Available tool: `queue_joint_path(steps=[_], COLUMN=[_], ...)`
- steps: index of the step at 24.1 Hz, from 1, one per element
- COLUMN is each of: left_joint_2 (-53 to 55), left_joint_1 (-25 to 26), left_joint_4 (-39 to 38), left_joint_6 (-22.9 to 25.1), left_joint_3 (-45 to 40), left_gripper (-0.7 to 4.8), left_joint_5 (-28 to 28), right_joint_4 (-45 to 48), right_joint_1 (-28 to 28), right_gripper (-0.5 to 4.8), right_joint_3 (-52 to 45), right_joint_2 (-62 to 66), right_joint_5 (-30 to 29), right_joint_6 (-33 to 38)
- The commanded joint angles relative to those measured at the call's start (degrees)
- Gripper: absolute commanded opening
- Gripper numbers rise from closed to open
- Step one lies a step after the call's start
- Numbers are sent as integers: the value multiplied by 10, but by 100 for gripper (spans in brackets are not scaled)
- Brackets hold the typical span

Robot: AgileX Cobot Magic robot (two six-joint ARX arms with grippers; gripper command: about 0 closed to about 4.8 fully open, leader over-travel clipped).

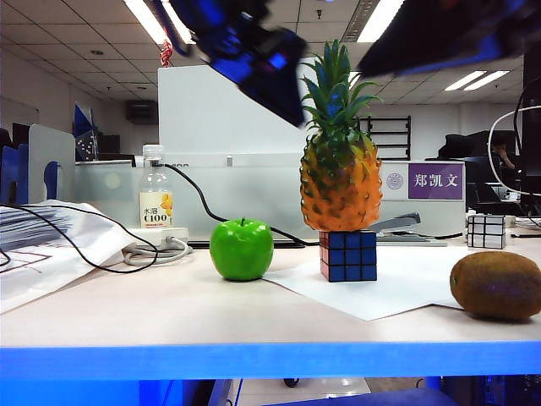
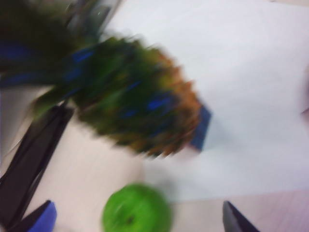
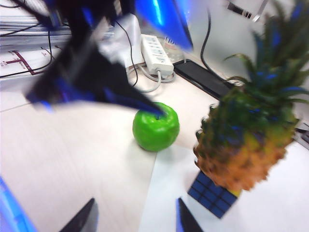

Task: Arrange all the fruits from large to small from left to right in a row.

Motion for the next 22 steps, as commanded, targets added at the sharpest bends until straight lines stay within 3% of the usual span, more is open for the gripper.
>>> queue_joint_path(steps=[1,3,6,8,11,17,18,22], left_joint_2=[-47,-74,-120,-151,-192,-262,-271,-311], left_joint_1=[41,70,124,158,204,246,246,246], left_joint_4=[-34,-48,-59,-63,-80,-140,-151,-216], left_joint_6=[-26,-40,-70,-88,-98,-104,-103,-75], left_joint_3=[3,3,3,3,3,2,2,2], left_gripper=[479,479,479,479,479,479,456,218], left_joint_5=[30,71,150,192,232,259,259,261], right_joint_4=[96,137,182,193,196,202,202,204], right_joint_1=[-1,-2,-2,-2,-2,-2,-2,-2], right_gripper=[222,232,322,354,479,479,479,479], right_joint_3=[5,5,16,36,75,152,162,199], right_joint_2=[55,85,124,157,219,353,372,448], right_joint_5=[-3,-3,-39,-65,-83,-80,-81,-81], right_joint_6=[11,21,24,29,29,29,29,28])
